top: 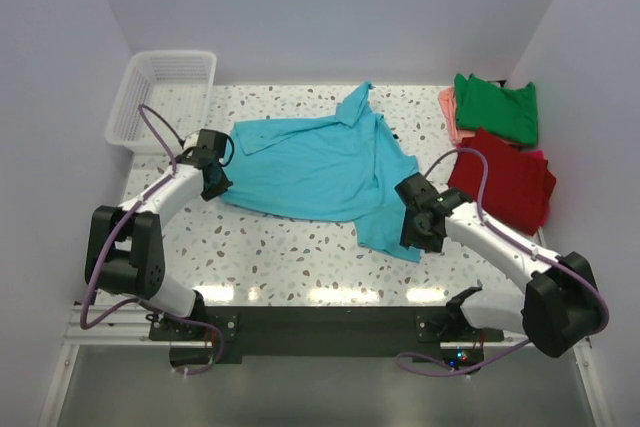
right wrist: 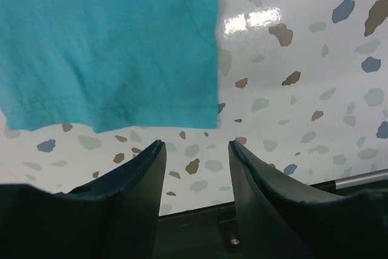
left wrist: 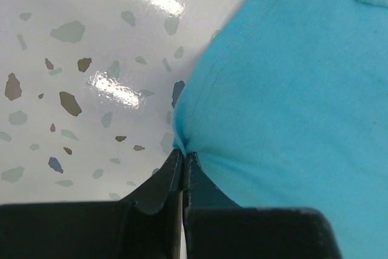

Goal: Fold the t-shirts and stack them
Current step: Flatten the tshirt out

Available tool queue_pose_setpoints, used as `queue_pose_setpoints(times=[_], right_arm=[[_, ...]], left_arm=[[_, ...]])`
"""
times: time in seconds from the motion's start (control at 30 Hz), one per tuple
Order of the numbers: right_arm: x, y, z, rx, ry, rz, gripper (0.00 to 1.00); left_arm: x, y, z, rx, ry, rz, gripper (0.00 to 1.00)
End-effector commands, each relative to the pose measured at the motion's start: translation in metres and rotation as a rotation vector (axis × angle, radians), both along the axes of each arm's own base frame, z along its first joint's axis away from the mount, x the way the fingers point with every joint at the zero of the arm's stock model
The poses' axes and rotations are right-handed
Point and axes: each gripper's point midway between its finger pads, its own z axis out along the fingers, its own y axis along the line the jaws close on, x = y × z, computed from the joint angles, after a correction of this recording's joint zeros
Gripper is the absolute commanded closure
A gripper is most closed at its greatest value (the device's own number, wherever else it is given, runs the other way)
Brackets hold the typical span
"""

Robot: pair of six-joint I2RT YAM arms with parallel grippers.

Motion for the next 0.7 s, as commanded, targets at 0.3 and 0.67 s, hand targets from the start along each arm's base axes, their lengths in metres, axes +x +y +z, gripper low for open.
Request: queue_pose_setpoints(times=[0.3, 0.67], right_arm=[[0.009, 0.0, -0.029, 0.069, -0.13, -0.042, 0.6], [0.006, -0.011, -0.05, 0.022, -0.096, -0.097, 0.61]], left_arm=[[0.013, -0.001, 0.02, -0.001, -0.043, -0.041, 1.0], [0.014, -0.001, 0.029, -0.002, -0.061, -0.04, 1.0]])
